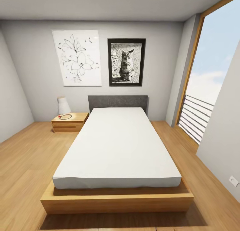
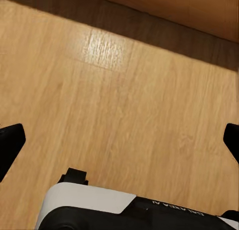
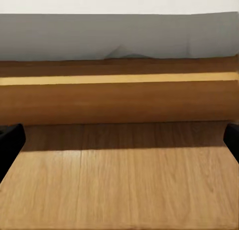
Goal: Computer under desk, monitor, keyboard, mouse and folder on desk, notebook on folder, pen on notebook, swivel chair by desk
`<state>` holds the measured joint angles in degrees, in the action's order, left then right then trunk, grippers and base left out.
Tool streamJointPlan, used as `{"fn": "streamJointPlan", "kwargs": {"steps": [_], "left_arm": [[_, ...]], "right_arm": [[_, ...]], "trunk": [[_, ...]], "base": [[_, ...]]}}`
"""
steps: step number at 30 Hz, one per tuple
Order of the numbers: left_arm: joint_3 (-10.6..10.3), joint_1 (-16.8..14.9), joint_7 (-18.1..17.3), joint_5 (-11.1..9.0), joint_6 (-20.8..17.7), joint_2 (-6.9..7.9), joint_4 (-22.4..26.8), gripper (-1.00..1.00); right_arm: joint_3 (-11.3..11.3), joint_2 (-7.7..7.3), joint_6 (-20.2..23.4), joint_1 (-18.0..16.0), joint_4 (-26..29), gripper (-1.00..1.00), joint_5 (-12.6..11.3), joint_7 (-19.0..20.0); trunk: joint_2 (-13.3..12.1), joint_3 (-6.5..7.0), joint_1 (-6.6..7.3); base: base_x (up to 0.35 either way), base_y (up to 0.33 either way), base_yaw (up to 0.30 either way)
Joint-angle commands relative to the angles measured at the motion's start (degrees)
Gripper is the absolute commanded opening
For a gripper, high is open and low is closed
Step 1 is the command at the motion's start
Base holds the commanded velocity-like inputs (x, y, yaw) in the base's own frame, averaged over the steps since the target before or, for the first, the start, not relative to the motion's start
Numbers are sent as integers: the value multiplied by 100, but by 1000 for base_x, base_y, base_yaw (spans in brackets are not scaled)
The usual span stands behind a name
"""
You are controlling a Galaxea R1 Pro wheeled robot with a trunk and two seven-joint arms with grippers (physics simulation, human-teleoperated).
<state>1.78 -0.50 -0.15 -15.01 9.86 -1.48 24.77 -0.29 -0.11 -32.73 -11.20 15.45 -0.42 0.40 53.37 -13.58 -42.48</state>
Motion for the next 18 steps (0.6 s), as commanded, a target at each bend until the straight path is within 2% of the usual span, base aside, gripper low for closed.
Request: {"fn": "streamJointPlan", "kwargs": {"steps": [1, 5, 9, 12, 13, 18], "left_arm": [[15, -3, -2, -8, 138, -5, -13, 100], [10, -3, 0, 2, 628, -9, -117, 100], [13, -3, 11, 6, 1111, -10, -370, 100], [14, -3, 17, 6, 1429, -10, -545, 100], [16, -3, 20, 6, 1705, -13, -661, 100], [22, -3, 23, 7, 2607, -29, -993, 100]], "right_arm": [[-1, 4, -48, -4, -47, 100, -4, 4], [5, 77, -126, -7, -153, 100, -2, 4], [10, 232, -154, -6, -203, 100, 4, -1], [11, 282, -158, -6, -218, 100, 6, -3], [11, 301, -160, -5, -224, 100, 6, -4], [11, 322, -163, -5, -233, 100, 3, -5]], "trunk": [[-37, 11, 22], [-197, 83, 110], [-357, 155, 198], [-357, 155, 198], [-357, 155, 198], [-357, 155, 198]], "base": [[0, 0, 0], [0, 0, 0], [11, 0, 0], [91, 0, 0], [156, 0, 0], [206, 0, 0]]}}
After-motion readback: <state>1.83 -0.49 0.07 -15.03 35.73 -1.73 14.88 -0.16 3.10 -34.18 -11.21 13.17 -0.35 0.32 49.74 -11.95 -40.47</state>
